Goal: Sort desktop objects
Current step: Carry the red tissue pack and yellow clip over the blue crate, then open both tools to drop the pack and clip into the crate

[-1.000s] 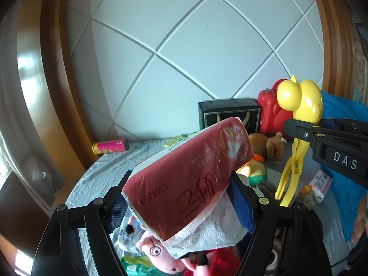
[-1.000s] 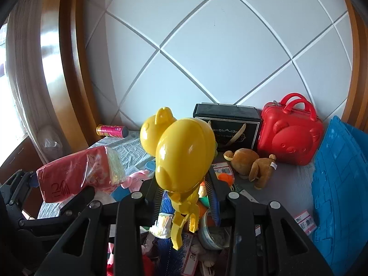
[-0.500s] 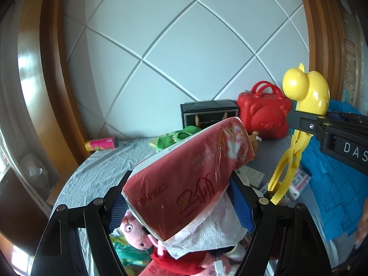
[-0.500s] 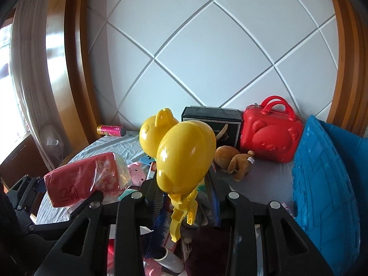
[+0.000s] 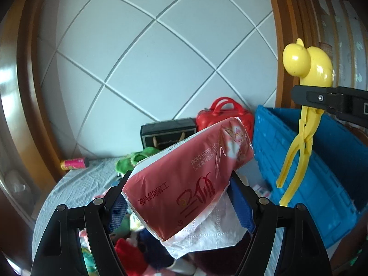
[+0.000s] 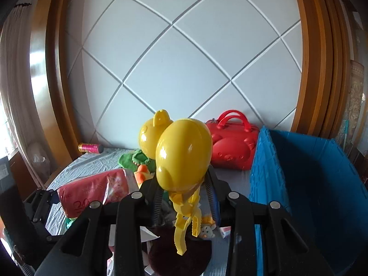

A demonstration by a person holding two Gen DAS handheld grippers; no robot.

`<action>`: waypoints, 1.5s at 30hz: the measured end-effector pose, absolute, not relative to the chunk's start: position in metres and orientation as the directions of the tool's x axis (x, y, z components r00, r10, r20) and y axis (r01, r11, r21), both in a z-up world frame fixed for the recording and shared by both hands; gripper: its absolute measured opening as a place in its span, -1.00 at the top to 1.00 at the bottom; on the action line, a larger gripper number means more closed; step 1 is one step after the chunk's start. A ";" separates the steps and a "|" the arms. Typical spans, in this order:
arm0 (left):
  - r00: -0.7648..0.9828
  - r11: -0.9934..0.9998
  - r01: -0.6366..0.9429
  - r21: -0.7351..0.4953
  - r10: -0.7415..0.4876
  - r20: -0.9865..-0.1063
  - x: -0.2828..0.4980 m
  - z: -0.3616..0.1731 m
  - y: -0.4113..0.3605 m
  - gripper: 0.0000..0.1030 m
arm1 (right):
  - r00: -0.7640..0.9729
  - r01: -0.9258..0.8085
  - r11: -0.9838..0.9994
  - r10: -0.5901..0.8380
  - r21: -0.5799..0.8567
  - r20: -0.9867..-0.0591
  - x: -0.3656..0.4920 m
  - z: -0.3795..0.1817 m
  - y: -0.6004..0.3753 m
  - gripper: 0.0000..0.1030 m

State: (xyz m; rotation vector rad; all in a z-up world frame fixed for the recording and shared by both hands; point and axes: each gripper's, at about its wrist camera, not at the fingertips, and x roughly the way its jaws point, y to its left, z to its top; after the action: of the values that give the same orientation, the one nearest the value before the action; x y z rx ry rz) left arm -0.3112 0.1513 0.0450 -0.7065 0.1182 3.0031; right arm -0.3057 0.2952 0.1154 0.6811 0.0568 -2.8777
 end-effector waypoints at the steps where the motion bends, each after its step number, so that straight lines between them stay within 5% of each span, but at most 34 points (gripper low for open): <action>1: -0.902 -0.996 -0.068 0.059 0.036 -0.431 -0.312 0.055 0.168 -0.52 | -0.886 0.186 -0.983 -0.169 0.002 -0.431 -0.304 0.124 0.309 0.35; 6: -0.939 -0.998 -0.052 0.019 0.042 -0.340 -0.311 0.090 0.268 -0.52 | -0.900 0.179 -0.983 -0.147 -0.039 -0.411 -0.297 0.145 0.412 0.35; 12: -0.936 -0.996 -0.077 -0.047 0.088 -0.342 -0.307 0.119 0.400 -0.53 | -0.915 0.168 -0.982 -0.123 -0.087 -0.385 -0.288 0.171 0.536 0.34; 21: -0.827 -0.987 -0.162 0.018 0.126 -0.548 -0.315 0.070 0.534 -0.53 | -0.826 0.159 -0.987 -0.121 -0.021 -0.551 -0.305 0.124 0.671 0.35; 26: -0.707 -0.984 -0.179 0.020 0.115 -0.698 -0.323 0.015 0.563 -0.53 | -0.678 0.162 -0.985 -0.157 0.061 -0.718 -0.345 0.051 0.697 0.35; 32: -0.636 -0.982 -0.189 0.032 0.097 -0.766 -0.324 -0.009 0.574 -0.54 | -0.532 0.180 -0.983 -0.132 0.040 -0.837 -0.357 -0.015 0.711 0.35; 45: -0.629 -0.977 -0.202 0.069 0.075 -0.774 -0.334 -0.011 0.584 -0.61 | -0.501 0.166 -0.986 -0.090 0.007 -0.861 -0.351 -0.030 0.722 0.35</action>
State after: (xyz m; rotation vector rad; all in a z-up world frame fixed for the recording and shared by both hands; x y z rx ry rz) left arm -0.3337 0.5837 -0.0109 -1.2696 0.2233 2.6949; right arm -0.3507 0.7223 -0.0303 1.4831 0.1148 -2.5975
